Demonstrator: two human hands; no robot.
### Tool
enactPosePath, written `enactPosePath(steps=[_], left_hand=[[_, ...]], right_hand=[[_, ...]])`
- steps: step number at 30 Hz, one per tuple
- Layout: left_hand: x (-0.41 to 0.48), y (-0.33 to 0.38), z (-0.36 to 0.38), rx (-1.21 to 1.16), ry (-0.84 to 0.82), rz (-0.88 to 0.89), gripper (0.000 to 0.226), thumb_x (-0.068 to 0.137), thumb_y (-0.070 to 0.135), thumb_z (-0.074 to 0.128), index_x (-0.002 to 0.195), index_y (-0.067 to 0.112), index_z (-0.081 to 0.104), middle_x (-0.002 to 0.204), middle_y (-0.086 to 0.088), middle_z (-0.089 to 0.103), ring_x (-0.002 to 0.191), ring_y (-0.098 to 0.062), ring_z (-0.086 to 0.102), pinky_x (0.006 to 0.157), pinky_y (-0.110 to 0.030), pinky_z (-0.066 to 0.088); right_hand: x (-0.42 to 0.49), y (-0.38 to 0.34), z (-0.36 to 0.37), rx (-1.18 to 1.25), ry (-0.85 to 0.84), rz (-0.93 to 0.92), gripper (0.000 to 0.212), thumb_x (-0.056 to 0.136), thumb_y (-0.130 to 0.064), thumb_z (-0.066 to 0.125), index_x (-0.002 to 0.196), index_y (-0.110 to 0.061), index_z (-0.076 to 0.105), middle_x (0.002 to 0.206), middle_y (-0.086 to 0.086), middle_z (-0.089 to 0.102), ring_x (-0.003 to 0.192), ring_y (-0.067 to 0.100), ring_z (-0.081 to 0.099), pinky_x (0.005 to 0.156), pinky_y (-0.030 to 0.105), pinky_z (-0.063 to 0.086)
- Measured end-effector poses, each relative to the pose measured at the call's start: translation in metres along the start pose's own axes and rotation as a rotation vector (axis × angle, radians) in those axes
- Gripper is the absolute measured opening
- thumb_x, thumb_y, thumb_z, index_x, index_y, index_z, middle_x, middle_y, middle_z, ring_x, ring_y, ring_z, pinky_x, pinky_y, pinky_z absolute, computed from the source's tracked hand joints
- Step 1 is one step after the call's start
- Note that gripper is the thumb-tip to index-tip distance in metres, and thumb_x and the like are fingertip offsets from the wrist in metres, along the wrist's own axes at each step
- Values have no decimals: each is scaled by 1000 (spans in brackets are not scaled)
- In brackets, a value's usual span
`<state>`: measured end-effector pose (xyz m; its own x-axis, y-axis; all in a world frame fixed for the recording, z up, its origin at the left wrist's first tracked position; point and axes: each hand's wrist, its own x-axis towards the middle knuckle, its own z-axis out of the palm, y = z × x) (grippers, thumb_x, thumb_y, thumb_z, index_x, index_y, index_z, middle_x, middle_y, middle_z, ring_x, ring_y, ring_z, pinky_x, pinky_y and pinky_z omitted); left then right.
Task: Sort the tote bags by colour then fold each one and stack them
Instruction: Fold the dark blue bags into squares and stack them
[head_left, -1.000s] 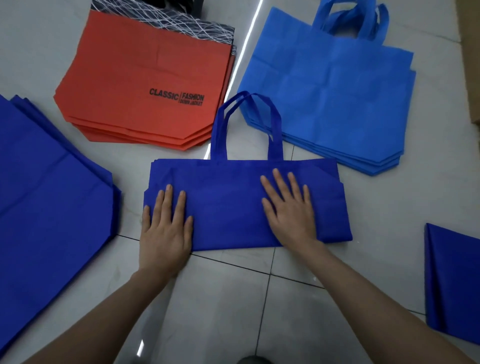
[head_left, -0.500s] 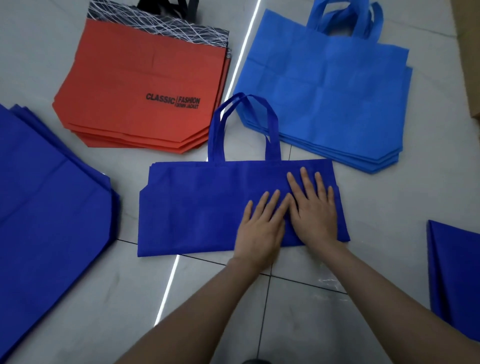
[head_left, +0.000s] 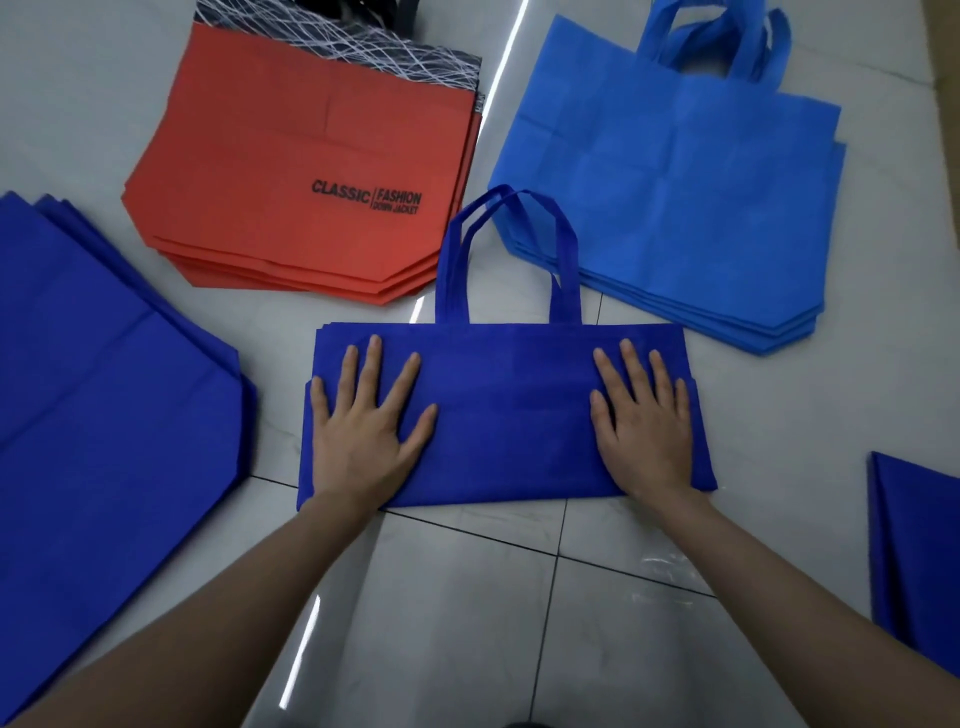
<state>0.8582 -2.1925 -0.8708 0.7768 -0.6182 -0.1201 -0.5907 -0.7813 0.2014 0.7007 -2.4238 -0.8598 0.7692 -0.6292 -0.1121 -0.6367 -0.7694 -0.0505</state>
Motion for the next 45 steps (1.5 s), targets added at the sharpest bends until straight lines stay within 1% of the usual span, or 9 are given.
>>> enactPosePath(steps=[4,9,13,19,24,29,33,37,45], left_hand=[[1,-2,2,8,9,-9,66,87,68,13,148,40,11,158,-1,8,145,-24,4,113,-52,0],[1,-3,1,-5,15,5,66,87,67,13,147,40,14,158,0,9,145,-24,4,113,-50,-3],[0,-4,-1,-42,18,10,65,87,66,13,147,39,19,158,1,9,145,-21,2,113,-47,-7],[0,-3,-1,-15,8,5,66,87,66,12,147,39,18,158,0,8,145,-23,3,113,-49,-3],[0,0,-3,-26,-10,-7,69,85,67,9,147,39,17,158,-1,7,145,-24,3,113,-51,0],[0,5,-14,-48,-93,-43,60,93,63,17,147,41,11,159,0,-1,145,-23,-4,114,-49,0],[4,5,-28,-8,-83,-20,49,97,46,31,144,32,30,157,-6,13,143,-28,10,111,-48,11],[33,25,-52,-191,145,70,33,98,30,40,120,11,57,139,-9,45,127,-26,39,104,-39,23],[101,70,-50,-242,-212,67,49,91,49,49,126,14,52,123,-9,53,113,-26,50,98,-43,37]], right_hand=[[33,-27,-23,328,166,182,64,89,-60,32,129,-14,52,132,8,51,122,29,42,108,44,29],[105,-82,-40,547,16,342,69,86,-45,62,136,-9,32,134,13,39,114,31,47,95,42,44],[131,-98,-52,674,-34,542,23,90,-16,54,105,-12,37,91,1,47,84,25,51,93,43,47],[113,-98,-103,924,172,-61,34,83,-4,55,115,-16,55,85,-18,51,93,16,55,85,33,48],[18,-86,-79,443,346,-478,57,63,6,51,118,-6,58,95,4,61,90,22,50,83,28,35],[-56,-65,-11,218,182,-430,45,85,-29,47,125,-8,55,113,9,61,110,24,52,95,44,47],[-81,-62,12,6,1,-360,73,90,-60,28,142,-10,35,146,8,42,137,22,28,114,41,21],[-83,-64,14,-9,-52,-322,78,85,-65,29,140,-10,39,146,5,43,134,23,39,104,39,32],[-80,-61,14,73,-33,-333,72,84,-61,31,136,-12,37,142,4,48,130,22,46,99,42,43]])
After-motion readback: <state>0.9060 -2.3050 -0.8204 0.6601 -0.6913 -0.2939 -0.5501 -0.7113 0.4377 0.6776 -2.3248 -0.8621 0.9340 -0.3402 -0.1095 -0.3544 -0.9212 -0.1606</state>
